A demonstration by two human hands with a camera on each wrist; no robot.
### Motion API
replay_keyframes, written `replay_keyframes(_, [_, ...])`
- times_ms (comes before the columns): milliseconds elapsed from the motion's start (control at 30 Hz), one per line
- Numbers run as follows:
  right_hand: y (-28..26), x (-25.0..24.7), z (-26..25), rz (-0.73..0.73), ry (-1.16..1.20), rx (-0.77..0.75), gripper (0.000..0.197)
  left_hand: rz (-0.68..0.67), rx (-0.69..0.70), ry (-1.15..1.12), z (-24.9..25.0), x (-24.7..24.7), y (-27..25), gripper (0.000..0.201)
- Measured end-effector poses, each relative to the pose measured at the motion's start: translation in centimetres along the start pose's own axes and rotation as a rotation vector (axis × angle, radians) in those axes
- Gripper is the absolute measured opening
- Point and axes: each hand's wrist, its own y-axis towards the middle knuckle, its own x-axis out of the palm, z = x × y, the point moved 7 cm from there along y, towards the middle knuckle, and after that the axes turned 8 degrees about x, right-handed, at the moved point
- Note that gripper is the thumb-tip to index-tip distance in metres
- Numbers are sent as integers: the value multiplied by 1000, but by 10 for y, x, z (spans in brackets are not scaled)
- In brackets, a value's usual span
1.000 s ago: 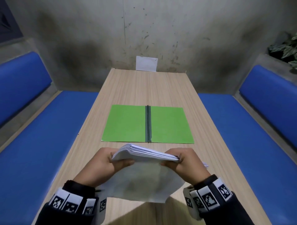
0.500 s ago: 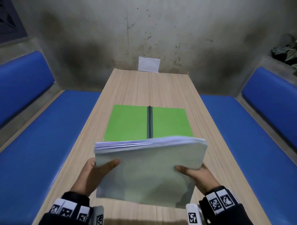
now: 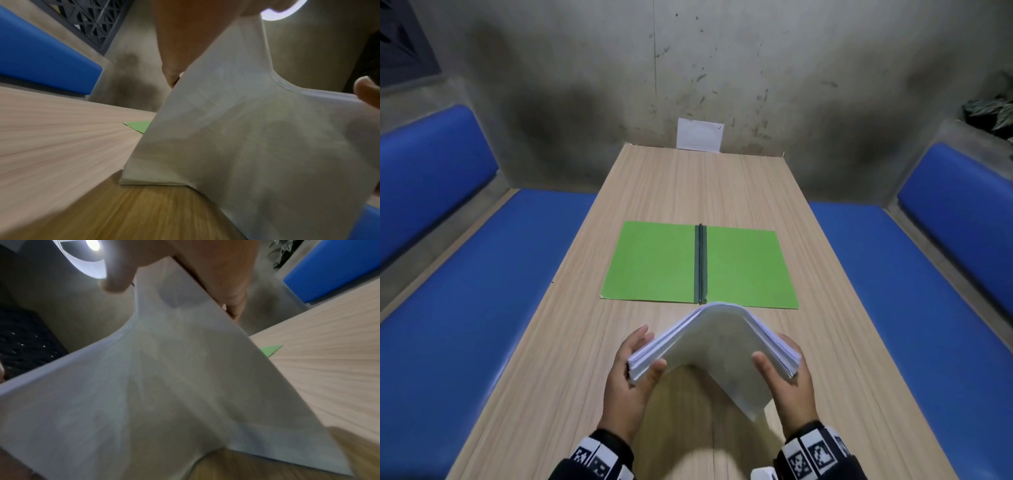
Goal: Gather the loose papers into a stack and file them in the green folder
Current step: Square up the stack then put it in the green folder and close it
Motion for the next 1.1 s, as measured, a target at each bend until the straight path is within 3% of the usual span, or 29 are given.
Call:
replay_keyframes(133, [9,1,-10,68,39,22,66,127,17,-23,12,-1,10,62])
replay_keyframes(233, [19,1,-6,129,75,79,45,242,3,-44,14,-1,21,27])
replay_keyframes(300, [23,-2,-7,161,87,91,27,304,-11,-34,9,-7,27,18])
replay_keyframes(400, [30,-7,-9,191,81,102,23,341,-34,-17,4,-14,38,6])
replay_keyframes(600, [26,-6,-12,107,55,24,8,326,-7,17,10,-14,44,6])
replay_keyframes(700, [19,-3,-3,31,8,5,26,332,-52,-11,0,-19,45,8])
replay_keyframes(800, [16,-2,11,-18,-56,24,47,335,-111,-27,-8,-21,50,39])
replay_keyframes(900, [16,-2,13,-27,-57,26,35,251,-43,-85,-2,-17,53,66])
replay_keyframes(967, [20,-5,16,-13,-26,55,31,101,30,-16,0,-12,50,93])
replay_keyframes(1000, [22,-7,18,-5,-9,77,27,36,42,34,-3,-11,47,95])
replay_keyframes(1100, [29,-9,28,26,78,169,15,7,-77,57,-24,-12,41,65])
